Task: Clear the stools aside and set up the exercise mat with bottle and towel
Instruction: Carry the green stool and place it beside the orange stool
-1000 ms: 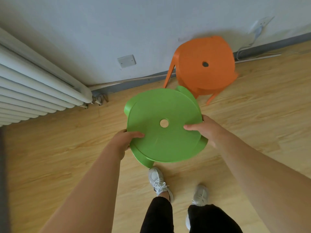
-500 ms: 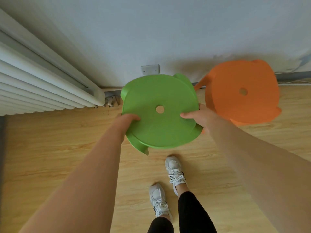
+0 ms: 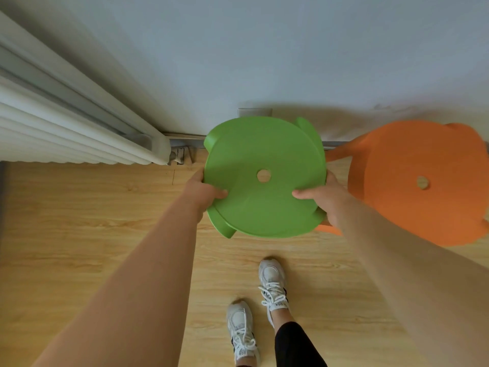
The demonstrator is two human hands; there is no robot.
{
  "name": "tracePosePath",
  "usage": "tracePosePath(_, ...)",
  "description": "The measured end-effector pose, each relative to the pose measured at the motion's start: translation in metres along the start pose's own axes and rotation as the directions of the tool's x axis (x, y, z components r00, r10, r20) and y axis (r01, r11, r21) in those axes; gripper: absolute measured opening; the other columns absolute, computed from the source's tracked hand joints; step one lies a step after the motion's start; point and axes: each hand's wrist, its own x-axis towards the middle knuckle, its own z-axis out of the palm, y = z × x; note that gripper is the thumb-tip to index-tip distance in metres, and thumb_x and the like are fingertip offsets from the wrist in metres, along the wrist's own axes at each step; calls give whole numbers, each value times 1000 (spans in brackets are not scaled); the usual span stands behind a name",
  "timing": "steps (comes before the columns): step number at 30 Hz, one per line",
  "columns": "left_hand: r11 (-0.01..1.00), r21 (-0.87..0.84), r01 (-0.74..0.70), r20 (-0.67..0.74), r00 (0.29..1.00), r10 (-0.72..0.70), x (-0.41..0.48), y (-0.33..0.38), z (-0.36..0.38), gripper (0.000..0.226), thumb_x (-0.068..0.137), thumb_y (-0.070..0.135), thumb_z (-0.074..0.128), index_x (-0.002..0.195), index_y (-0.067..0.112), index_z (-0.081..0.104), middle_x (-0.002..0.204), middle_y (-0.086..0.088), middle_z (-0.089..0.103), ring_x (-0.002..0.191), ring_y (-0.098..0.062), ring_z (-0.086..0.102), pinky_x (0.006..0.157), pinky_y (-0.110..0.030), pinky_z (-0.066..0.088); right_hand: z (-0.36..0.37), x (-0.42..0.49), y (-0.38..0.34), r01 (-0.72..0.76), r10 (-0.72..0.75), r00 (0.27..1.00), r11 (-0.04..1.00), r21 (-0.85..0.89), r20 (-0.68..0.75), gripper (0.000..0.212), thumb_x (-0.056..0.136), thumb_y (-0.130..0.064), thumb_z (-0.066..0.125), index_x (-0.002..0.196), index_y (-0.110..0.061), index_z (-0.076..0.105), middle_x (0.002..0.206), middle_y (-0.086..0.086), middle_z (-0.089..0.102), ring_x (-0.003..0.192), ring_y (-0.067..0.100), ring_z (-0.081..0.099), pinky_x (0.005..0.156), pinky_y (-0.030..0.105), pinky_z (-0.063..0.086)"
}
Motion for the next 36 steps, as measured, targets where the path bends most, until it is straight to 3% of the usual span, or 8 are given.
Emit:
tracePosePath(5, 962, 262, -74, -108, 989, 105, -4, -2, 4, 78, 79, 2, 71, 145, 22, 36, 131, -8, 56, 116, -31, 55, 99, -46, 47, 4, 1, -4, -67, 64, 998, 986, -154, -28, 98, 64, -6, 87, 145, -15, 31, 137, 7, 53, 127, 32, 50, 109, 53, 37)
tracePosePath(9, 886, 461, -48, -171, 975, 142, -22, -1, 14, 74, 87, 12, 57, 149, 28, 21, 127, -9, 56, 100, -30, 58, 76, -37, 49, 13, -6, -21, -42, -31, 984, 914, -403, -173, 91, 69, -7, 84, 141, -10, 28, 138, 15, 49, 128, 35, 48, 105, 45, 41)
tracePosePath(12, 910, 414, -24, -158, 983, 98, -44, -8, 16, 71, 87, 12, 53, 148, 26, 22, 129, -10, 54, 101, -29, 58, 78, -37, 50, 24, -27, -28, 119, -355, 911, 712, -692, -209, 75, 79, -9, 68, 143, -14, 30, 135, 18, 46, 125, 38, 48, 103, 44, 43)
tracePosePath(15, 922, 387, 2, -139, 989, 56, -76, -24, 9, 72, 89, 15, 53, 151, 25, 18, 137, -11, 49, 110, -33, 57, 88, -42, 52, 40, -59, -30, 256, -505, 862, 354, -899, 46, 81, 79, -8, 62, 150, -14, 24, 145, 20, 36, 133, 37, 38, 109, 41, 35)
tracePosePath(19, 916, 396, 60, -197, 980, 21, -126, -51, -6, 75, 92, 26, 54, 153, 23, 11, 154, -11, 30, 129, -31, 45, 93, -38, 43, 65, -108, -27, 408, -442, 837, 111, -906, 323, 84, 79, -9, 64, 152, -16, 23, 154, 18, 26, 140, 33, 31, 115, 38, 28)
tracePosePath(26, 946, 297, 133, -283, 958, -46, -231, -111, -43, 70, 94, 33, 49, 153, 22, 12, 156, -11, 25, 130, -31, 45, 97, -36, 42, 111, -198, -5, 524, -263, 795, -154, -838, 546, 81, 82, -23, 65, 152, -23, 22, 154, 9, 30, 136, 31, 36, 108, 39, 38)
tracePosePath(32, 981, 58, 186, -435, 889, -143, -322, -200, -84, 72, 92, 52, 48, 151, 22, 20, 149, -8, 41, 124, -27, 51, 94, -35, 46, 170, -289, 38, 650, -169, 657, -367, -666, 734, 83, 83, -29, 64, 152, -29, 19, 156, 4, 26, 137, 29, 34, 105, 41, 41)
tracePosePath(36, 980, -113, 165, -512, 835, -200, -385, -274, -92, 74, 90, 56, 49, 151, 23, 24, 152, -4, 36, 133, -24, 43, 101, -36, 41, 203, -351, 91, 691, -118, 568, -469, -550, 815, 82, 82, -39, 64, 151, -31, 21, 157, 2, 24, 140, 28, 30, 108, 41, 36)
